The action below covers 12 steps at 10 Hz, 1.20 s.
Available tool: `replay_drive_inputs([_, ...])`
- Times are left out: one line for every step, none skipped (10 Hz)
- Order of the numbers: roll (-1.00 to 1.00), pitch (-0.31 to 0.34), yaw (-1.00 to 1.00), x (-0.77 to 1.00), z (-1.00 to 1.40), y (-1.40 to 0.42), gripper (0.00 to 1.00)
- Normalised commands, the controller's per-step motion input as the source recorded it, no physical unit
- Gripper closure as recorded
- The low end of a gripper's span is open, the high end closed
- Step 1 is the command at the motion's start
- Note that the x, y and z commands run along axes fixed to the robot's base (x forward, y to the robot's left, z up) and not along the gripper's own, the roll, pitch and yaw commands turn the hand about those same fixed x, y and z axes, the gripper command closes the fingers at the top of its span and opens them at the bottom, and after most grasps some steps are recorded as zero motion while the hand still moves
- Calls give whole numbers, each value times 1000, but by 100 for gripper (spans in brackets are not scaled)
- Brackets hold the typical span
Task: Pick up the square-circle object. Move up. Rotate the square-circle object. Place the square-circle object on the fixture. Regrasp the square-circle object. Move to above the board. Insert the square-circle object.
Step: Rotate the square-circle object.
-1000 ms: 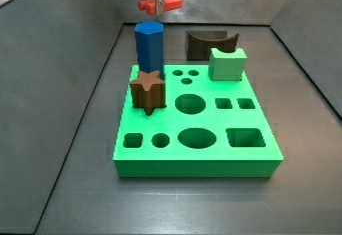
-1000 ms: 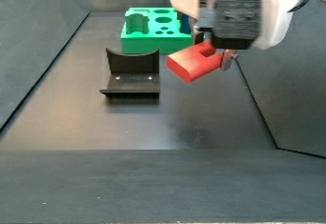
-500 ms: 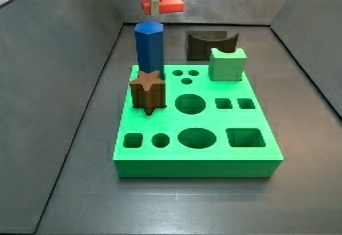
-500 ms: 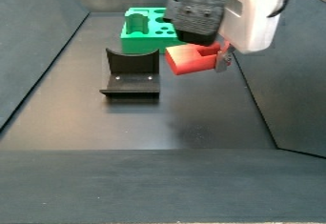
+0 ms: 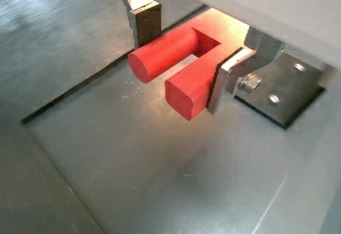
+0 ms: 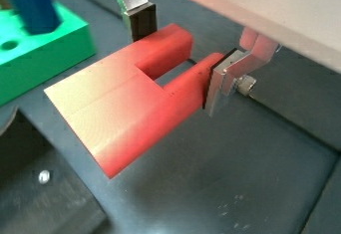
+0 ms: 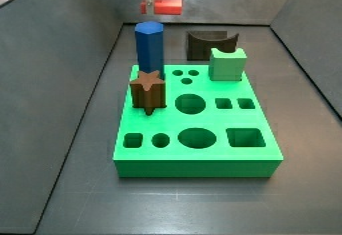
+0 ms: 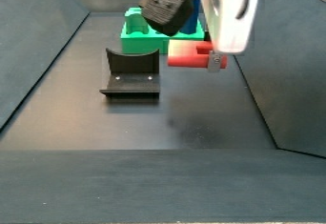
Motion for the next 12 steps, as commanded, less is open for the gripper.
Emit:
replay_drive_inputs([-5,-6,-1000,25,-17,19,100])
replay_drive_inputs([-5,-6,-1000,25,-17,20,100])
replay_drive_inputs([-5,-7,-1000,25,-18,19,100])
replay_drive_inputs([-5,-7,-1000,25,-17,19,100])
replay_drive_inputs([-6,-7,-1000,25,-18,19,100])
replay_drive_inputs([-6,-8,-1000,24,-18,19,100])
replay_drive_inputs([-6,-8,-1000,24,-18,19,100])
replay_drive_inputs([-7,-8,-1000,24,-18,19,100])
replay_drive_inputs([-7,-9,-1000,24,-18,19,100])
replay_drive_inputs([-8,-10,-1000,24,-18,19,100])
replay_drive_inputs([-9,-11,-1000,24,-18,19,100])
replay_drive_inputs([-9,-11,-1000,24,-18,19,100])
